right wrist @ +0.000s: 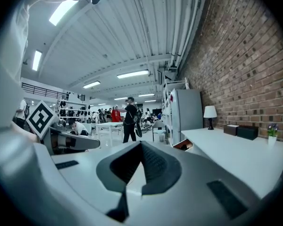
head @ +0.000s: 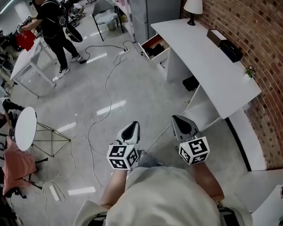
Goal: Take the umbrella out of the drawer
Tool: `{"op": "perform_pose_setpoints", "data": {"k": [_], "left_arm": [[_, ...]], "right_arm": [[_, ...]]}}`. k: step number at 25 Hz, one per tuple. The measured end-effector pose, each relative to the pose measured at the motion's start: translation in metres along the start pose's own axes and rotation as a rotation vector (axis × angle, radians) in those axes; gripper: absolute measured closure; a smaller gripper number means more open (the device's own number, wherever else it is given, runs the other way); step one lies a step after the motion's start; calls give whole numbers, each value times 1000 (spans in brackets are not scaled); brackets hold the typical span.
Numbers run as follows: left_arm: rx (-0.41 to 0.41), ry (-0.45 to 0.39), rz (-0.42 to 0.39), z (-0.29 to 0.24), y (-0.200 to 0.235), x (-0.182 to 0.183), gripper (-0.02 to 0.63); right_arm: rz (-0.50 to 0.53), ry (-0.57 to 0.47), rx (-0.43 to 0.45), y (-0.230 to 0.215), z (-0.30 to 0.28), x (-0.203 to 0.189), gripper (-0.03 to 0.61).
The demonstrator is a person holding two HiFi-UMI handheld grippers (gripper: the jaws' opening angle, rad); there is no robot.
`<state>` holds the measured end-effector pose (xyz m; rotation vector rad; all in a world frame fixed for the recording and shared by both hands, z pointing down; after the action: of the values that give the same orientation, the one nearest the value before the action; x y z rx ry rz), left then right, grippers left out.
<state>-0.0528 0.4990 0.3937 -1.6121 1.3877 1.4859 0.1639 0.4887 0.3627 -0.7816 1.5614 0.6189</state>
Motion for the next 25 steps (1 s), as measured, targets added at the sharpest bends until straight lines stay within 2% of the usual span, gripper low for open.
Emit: {"op": "perform_pose_setpoints", "data": {"k": [6, 7, 8, 9, 15, 21, 25], "left_arm": [[-33, -2, -15, -8, -6, 2, 488], [-34, -2, -11, -9, -6, 2, 467], [-36, -3, -5, -9, -6, 2, 448], [-39, -3, 0, -10, -6, 1, 434], [-49, 9, -5, -21, -3, 2, 355], [-58, 27, 2, -52, 11, 6, 318], [-57, 26, -3, -83, 29, 17, 311]], "right_arm": [[-28, -20, -3, -7, 1, -1, 577], [-34, -17, -2, -8, 0, -2, 552], [-42, -14, 3, -9, -1, -3, 491], [-50, -10, 9, -10, -2, -4, 460], [-56, 10, 46, -15, -13, -6, 352], [-73, -3, 48, -34, -39, -8, 245], [-69, 5, 49, -52, -69, -4, 224]]}}
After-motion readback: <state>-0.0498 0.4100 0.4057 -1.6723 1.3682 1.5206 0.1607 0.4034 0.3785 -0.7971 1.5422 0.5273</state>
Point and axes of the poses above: the fingertips, and each gripper's own axes: z backward along the fingers, y to its left, x out of its top, the point moved 7 cm from there along z, backward along the fingers, and after that the axes turned 4 degrees about x, right-handed, at the moved point
